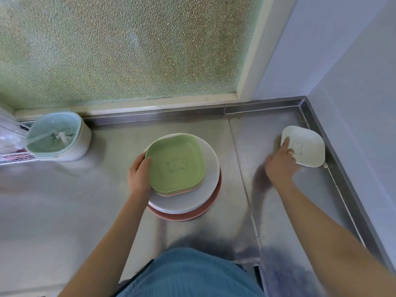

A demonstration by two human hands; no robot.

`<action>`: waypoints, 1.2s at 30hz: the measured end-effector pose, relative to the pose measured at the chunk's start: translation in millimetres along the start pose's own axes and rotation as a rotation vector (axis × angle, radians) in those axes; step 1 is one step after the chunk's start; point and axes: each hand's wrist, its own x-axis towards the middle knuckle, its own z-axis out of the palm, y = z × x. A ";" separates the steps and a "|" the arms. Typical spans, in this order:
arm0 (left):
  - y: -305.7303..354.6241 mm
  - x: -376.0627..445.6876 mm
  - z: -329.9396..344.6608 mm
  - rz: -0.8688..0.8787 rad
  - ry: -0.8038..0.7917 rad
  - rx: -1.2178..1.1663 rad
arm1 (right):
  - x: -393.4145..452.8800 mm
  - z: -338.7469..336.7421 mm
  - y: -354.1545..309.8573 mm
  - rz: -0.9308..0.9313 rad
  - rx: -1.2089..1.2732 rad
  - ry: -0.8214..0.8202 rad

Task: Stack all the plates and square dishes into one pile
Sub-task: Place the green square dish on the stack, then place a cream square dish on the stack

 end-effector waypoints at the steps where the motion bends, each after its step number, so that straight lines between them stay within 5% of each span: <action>1: -0.6 0.8 0.8 -0.005 0.004 -0.005 | 1.8 2.1 0.3 0.019 -0.020 -0.033; 9: -4.0 5.4 1.5 -0.045 0.010 -0.022 | -12.4 8.5 6.0 -0.064 0.049 -0.125; 14: -3.8 1.8 0.4 -0.003 -0.019 -0.014 | -46.7 -9.6 -25.1 -0.160 0.042 0.088; 19: -12.3 -2.9 -4.6 0.011 -0.099 0.022 | -103.6 -47.6 -72.8 -0.388 0.149 0.117; 27: -3.8 -27.9 -14.9 0.068 -0.145 -0.015 | -193.8 -88.4 -138.4 -0.757 0.152 0.043; 36: -3.7 -34.0 -25.3 0.117 -0.186 0.040 | -235.1 -69.0 -162.4 -0.902 0.016 -0.156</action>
